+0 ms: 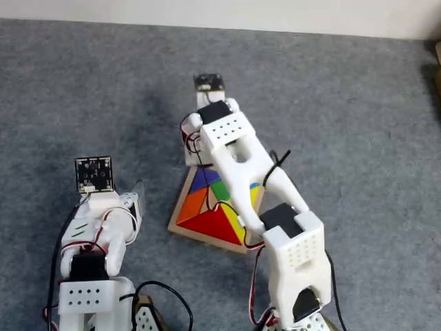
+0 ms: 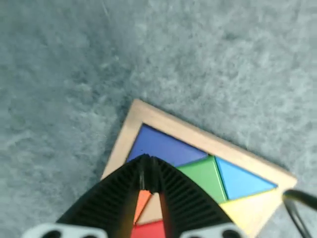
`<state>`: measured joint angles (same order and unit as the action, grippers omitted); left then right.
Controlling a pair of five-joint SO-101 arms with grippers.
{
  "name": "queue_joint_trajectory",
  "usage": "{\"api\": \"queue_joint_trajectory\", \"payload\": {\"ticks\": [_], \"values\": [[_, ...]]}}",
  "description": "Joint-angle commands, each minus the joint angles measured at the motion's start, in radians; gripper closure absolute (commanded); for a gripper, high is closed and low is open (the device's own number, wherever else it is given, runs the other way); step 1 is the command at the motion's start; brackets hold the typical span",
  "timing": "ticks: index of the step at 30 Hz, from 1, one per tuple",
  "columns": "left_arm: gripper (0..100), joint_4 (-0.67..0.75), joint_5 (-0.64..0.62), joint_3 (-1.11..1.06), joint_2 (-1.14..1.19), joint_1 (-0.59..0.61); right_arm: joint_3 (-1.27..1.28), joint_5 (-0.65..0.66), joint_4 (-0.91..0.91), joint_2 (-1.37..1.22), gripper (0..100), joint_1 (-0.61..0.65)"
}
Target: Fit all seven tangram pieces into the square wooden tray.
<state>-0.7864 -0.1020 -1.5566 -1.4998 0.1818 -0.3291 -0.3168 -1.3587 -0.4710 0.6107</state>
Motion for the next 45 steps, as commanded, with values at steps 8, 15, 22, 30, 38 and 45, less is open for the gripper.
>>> {"api": "queue_joint_trajectory", "payload": {"ticks": [8, 15, 22, 30, 38, 45], "values": [[80, -0.011, 0.003, 0.007, -0.013, 0.018, 0.124, 0.068, -0.058, 0.193, 99.4, 0.059], [80, -0.011, 0.003, 0.01, -0.013, 0.018, 0.331, 0.064, -0.059, 0.447, 99.4, 0.062], [80, -0.011, 0.003, 0.012, -0.013, 0.018, 0.628, 0.068, 0.05, 0.742, 99.4, 0.035], [80, -0.006, 0.003, 0.016, -0.013, 0.018, 0.967, 0.071, 0.211, 1.104, 99.4, -0.077], [96, -0.011, 0.006, 0.039, -0.015, 0.016, 1.194, 0.071, 0.231, 1.431, 99.4, -0.163], [100, -0.041, 0.06, 0.061, -0.015, 0.015, 1.377, 0.071, 0.231, 1.689, 99.4, -0.251]]}}
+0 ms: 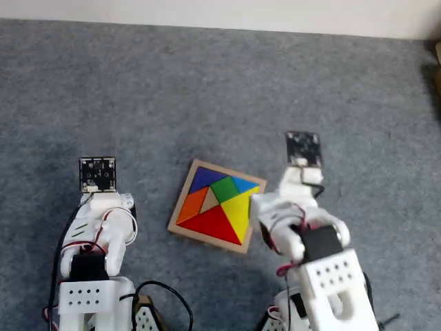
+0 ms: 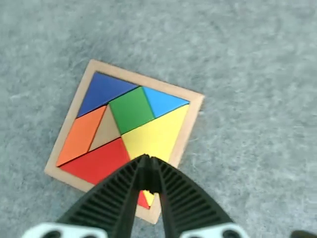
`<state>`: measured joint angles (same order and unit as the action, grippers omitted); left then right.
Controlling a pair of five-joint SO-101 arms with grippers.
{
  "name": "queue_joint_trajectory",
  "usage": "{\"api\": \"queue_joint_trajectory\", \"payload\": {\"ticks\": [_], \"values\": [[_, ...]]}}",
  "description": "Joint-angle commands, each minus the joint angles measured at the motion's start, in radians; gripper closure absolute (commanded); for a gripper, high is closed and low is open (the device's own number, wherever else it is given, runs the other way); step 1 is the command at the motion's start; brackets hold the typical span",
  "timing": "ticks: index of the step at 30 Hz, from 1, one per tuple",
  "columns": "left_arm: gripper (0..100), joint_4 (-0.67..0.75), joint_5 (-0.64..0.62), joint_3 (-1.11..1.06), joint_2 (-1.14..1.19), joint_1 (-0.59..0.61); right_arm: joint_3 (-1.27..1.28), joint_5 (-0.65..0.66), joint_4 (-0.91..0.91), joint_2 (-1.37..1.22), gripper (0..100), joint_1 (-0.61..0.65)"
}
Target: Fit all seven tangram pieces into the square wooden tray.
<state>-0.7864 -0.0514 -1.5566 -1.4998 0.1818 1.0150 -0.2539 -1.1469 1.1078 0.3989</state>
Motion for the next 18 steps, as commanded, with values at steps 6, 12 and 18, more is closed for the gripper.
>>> {"api": "queue_joint_trajectory", "payload": {"ticks": [6, 12, 18], "values": [[100, -0.109, 0.011, 0.044, -0.124, 0.01, 0.2, 0.009, 0.019, 0.34, 99.4, -0.081], [100, -0.252, 0.014, 0.005, -0.351, 0.008, 0.351, 0.009, 0.019, 0.55, 99.4, -0.107], [100, -0.25, 0.014, 0.004, -0.314, 0.008, 0.479, 0.009, 0.016, 0.728, 99.4, -0.107]]}}
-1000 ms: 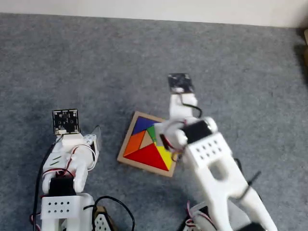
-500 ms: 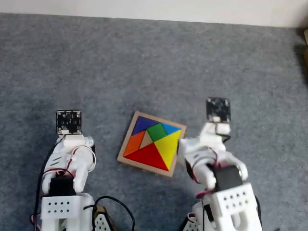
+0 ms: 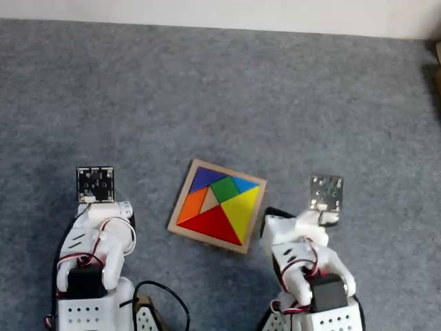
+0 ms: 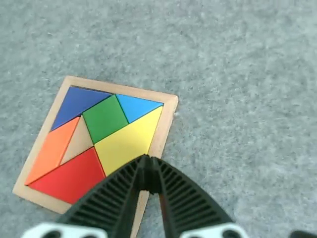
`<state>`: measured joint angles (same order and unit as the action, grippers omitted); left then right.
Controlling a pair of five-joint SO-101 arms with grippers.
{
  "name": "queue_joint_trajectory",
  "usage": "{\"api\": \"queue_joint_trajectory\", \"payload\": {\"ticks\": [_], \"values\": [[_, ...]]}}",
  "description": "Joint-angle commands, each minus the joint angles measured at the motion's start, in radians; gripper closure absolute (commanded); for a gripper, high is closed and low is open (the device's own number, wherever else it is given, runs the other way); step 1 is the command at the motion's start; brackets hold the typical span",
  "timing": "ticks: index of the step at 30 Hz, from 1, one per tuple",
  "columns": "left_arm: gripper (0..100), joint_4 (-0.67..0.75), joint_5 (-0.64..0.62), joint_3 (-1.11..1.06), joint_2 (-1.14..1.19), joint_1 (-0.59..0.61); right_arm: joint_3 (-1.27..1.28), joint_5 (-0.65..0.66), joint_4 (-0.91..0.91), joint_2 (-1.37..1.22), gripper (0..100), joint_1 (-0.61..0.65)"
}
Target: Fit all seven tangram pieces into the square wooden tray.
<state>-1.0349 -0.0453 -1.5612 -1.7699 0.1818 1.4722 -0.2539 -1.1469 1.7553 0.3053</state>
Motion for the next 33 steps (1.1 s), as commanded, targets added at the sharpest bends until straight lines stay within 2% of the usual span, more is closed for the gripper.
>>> {"api": "queue_joint_trajectory", "payload": {"ticks": [1, 5, 13, 23, 27, 29, 33], "values": [[100, -0.002, 0.008, 0.007, -0.045, 0.008, 0.039, 0.009, 0.015, 0.09, 99.4, -0.013], [100, -0.003, 0.008, 0.002, -0.047, 0.002, 0.081, 0.009, 0.016, 0.076, 99.4, -0.013], [100, 0.002, 0.012, -0.088, -0.047, -0.188, 0.18, 0.009, 0.018, 0.081, 99.4, -0.099], [100, -0.008, 0.012, -0.134, -0.045, -0.193, 0.311, 0.009, 0.008, 0.076, 99.4, -0.107], [100, -0.114, 0.012, -0.134, -0.045, -0.193, 0.311, 0.011, -0.047, 0.076, 99.4, -0.102], [100, -0.157, 0.011, -0.134, -0.045, -0.191, 0.311, 0.055, -0.081, 0.076, 99.4, -0.105], [100, -0.229, 0.009, -0.134, -0.045, -0.191, 0.311, 0.249, -0.105, 0.079, 99.4, -0.105]]}}
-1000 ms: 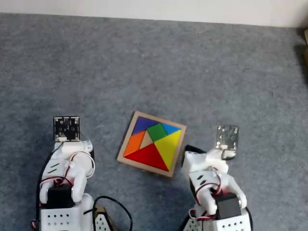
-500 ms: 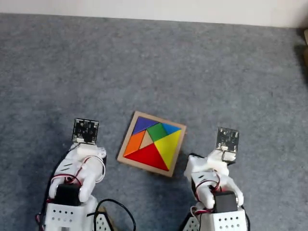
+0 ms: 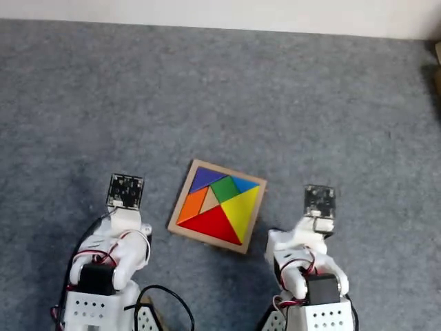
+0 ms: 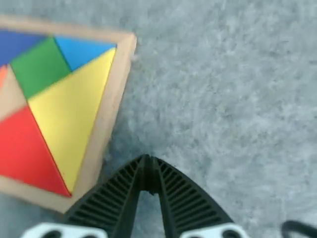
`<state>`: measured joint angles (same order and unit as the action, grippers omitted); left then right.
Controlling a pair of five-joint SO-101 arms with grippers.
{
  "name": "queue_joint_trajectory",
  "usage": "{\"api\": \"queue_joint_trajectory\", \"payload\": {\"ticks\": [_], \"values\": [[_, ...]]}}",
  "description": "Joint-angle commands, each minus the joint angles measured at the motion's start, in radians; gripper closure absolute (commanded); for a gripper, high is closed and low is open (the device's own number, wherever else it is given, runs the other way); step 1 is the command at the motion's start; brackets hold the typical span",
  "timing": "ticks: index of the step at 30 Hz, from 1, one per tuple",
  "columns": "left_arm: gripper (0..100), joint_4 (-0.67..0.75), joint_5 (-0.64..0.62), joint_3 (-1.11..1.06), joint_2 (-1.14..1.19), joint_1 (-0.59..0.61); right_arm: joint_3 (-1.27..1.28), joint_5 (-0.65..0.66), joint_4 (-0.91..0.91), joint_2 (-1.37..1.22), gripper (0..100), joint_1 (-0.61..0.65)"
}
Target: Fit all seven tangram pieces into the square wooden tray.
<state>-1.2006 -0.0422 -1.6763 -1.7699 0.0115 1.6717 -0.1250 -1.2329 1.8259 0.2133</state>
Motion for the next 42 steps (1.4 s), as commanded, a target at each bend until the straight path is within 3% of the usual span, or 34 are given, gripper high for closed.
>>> {"api": "queue_joint_trajectory", "payload": {"ticks": [1, 5, 42], "values": [[100, -0.08, 0.006, -0.019, -0.045, -0.021, 0.111, 0.163, -0.019, 0.008, 99.4, -0.013], [100, -0.126, 0.006, -0.019, -0.047, -0.022, 0.111, 0.249, -0.019, 0.008, 99.4, -0.013], [100, -0.126, 0.006, -0.019, -0.047, -0.022, 0.111, 0.249, -0.019, 0.008, 99.4, -0.013]]}}
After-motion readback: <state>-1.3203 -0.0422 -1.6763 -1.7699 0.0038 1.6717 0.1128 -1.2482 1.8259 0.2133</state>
